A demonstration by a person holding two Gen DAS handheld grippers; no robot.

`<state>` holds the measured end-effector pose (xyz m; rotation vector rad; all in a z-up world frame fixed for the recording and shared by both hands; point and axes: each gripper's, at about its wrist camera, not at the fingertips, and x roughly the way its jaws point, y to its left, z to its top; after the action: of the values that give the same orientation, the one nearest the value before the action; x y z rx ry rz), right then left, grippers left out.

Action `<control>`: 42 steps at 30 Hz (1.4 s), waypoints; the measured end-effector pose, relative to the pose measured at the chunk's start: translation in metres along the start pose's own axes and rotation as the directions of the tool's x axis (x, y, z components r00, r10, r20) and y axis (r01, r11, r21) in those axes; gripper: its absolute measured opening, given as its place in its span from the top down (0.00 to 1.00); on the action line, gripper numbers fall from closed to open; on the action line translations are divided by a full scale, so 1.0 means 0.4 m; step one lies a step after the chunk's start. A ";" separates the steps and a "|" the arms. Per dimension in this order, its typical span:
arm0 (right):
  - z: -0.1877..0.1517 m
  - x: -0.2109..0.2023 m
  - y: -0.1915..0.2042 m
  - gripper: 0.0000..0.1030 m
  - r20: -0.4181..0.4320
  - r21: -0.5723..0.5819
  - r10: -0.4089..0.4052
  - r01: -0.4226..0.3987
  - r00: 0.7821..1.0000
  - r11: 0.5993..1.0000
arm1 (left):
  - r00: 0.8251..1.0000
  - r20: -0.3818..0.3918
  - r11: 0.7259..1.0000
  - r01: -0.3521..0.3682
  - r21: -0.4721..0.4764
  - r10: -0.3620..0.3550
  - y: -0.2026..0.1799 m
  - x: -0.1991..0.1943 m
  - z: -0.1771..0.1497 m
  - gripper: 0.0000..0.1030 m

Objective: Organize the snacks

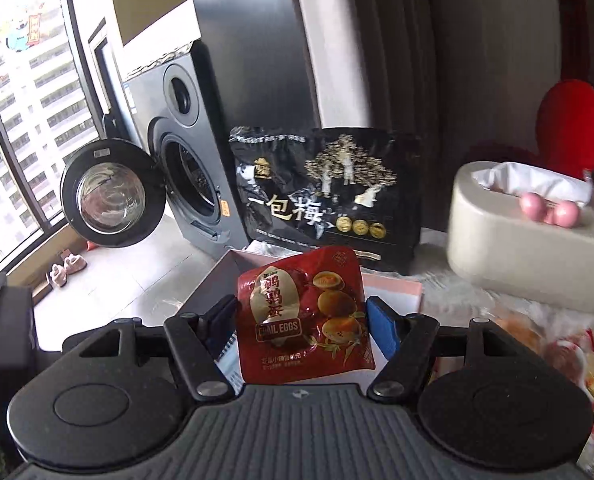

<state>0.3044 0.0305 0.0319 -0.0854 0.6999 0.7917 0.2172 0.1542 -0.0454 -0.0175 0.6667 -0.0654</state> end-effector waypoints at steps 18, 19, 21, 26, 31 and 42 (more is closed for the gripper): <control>-0.071 -0.140 -0.313 0.18 0.043 0.118 -0.303 0.297 0.952 0.948 | 0.957 0.197 0.952 0.247 -0.181 -0.211 -0.002 -0.173 0.025 0.16; -0.082 -0.120 -0.352 0.18 0.010 0.167 -0.303 0.297 0.953 0.940 | 0.950 0.186 0.948 0.279 -0.154 -0.250 -0.028 -0.181 0.017 0.16; -0.101 -0.074 -0.393 0.18 -0.028 0.211 -0.290 0.289 0.957 0.934 | 0.940 0.140 0.938 0.328 -0.109 -0.312 -0.087 -0.188 -0.007 0.16; -0.115 0.039 -0.402 0.18 -0.066 0.217 -0.286 0.294 0.956 0.931 | 0.920 0.027 0.916 0.391 -0.090 -0.390 -0.179 -0.173 -0.091 0.16; -0.122 0.048 -0.361 0.38 -0.115 0.150 -0.277 0.292 0.954 0.945 | 0.934 -0.039 0.928 0.346 -0.137 -0.354 -0.185 -0.141 -0.146 0.17; -0.273 -0.271 -0.252 0.44 -0.090 0.218 -0.004 0.024 0.996 0.976 | 0.921 -0.079 0.916 0.366 -0.166 -0.382 -0.211 -0.120 -0.178 0.17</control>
<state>0.2599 -0.1442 -0.0052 0.0742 0.8667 0.6956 0.1310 0.0737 -0.0686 -0.2882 0.7710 -0.3902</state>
